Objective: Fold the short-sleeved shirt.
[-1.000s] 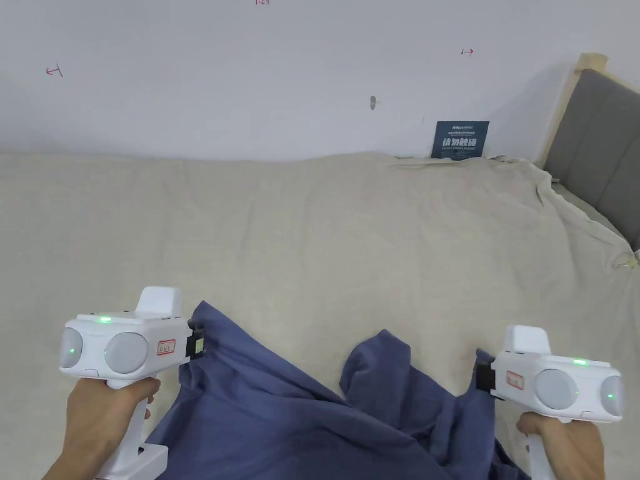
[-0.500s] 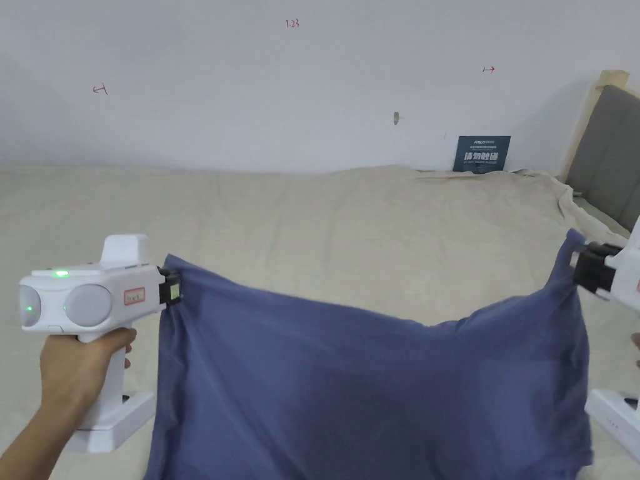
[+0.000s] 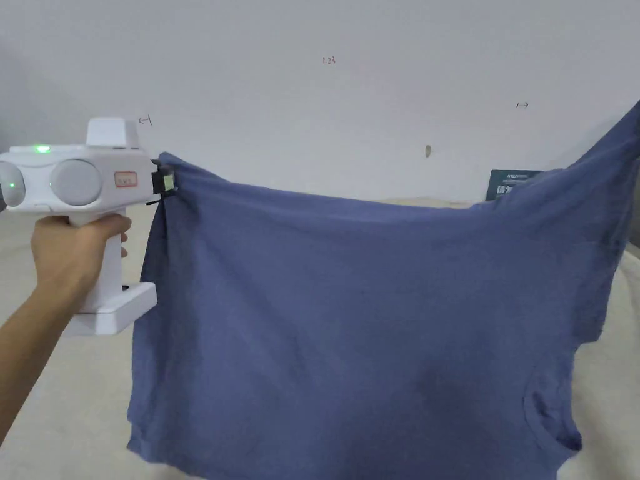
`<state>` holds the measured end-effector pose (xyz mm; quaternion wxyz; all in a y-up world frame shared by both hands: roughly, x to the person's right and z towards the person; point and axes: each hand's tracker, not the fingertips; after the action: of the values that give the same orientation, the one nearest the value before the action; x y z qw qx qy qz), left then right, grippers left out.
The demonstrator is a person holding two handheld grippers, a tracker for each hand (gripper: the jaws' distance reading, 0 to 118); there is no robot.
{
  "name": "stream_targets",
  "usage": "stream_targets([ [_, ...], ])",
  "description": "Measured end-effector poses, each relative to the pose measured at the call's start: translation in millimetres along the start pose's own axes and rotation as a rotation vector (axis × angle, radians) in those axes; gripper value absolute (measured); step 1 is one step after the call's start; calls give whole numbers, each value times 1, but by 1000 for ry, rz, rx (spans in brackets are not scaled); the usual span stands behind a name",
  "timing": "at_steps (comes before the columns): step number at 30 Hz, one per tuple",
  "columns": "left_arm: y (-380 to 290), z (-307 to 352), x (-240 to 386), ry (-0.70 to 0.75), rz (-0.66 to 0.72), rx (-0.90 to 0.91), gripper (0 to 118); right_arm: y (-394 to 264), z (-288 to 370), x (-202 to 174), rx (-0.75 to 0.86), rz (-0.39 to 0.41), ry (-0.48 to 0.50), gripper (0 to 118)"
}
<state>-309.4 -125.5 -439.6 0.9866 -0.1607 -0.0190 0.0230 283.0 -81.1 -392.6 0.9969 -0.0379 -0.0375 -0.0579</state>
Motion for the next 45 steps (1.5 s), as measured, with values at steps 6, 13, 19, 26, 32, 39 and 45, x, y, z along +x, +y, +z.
stream_targets([
  [6, 67, -3, 6, 45, -48, 108, 0, 60, -26, -12, 111, -11, 6, 1],
  [13, 125, 0, 4, 67, -44, 196, 0, 131, -42, -22, 232, 35, -16, 1],
  [19, 136, -11, 5, 70, -41, 224, 0, 159, -51, -24, 267, 47, -19, 1],
  [26, 87, -56, 6, 73, -60, 127, 0, 108, -82, -14, 161, 55, -25, 1],
  [32, 20, -90, 1, 75, -45, 22, 0, 30, -107, 5, 33, 28, -31, 1],
  [39, -56, -105, -7, 87, -43, -94, 0, -35, -92, -26, -123, 1, -46, 1],
  [45, -103, -93, -8, 102, -26, -106, 0, -112, -74, -27, -187, 3, -56, 1],
])
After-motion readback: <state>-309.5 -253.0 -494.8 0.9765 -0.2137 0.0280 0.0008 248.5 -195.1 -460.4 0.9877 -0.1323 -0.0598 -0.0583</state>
